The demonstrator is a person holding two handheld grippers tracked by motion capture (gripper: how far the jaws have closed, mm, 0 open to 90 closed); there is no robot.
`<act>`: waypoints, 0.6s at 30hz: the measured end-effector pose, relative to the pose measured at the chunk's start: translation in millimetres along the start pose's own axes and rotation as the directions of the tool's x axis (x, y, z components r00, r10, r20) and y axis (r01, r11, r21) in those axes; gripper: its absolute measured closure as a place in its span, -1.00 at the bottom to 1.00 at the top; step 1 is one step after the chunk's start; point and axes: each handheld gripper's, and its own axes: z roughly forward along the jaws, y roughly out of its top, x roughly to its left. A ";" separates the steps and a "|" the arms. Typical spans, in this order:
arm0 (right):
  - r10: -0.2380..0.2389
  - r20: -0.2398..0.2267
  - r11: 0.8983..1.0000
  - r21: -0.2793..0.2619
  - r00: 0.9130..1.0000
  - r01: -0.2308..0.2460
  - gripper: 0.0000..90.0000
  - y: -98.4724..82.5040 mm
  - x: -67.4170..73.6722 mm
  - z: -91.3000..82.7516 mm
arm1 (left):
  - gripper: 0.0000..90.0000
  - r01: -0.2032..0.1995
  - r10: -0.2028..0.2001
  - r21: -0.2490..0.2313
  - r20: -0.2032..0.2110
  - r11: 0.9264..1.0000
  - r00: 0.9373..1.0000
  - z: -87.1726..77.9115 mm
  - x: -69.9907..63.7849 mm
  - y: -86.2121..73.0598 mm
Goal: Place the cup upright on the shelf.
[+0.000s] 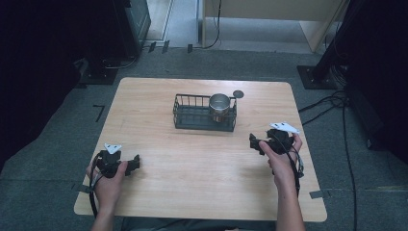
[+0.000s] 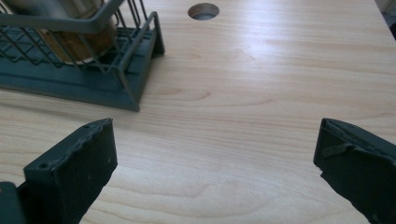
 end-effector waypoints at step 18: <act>0.030 0.073 0.999 0.028 0.997 -0.032 -1.00 -41.2 -34.3 -17.8 | -1.00 -0.001 0.001 0.000 0.000 1.000 1.000 0.0 0.1 0.0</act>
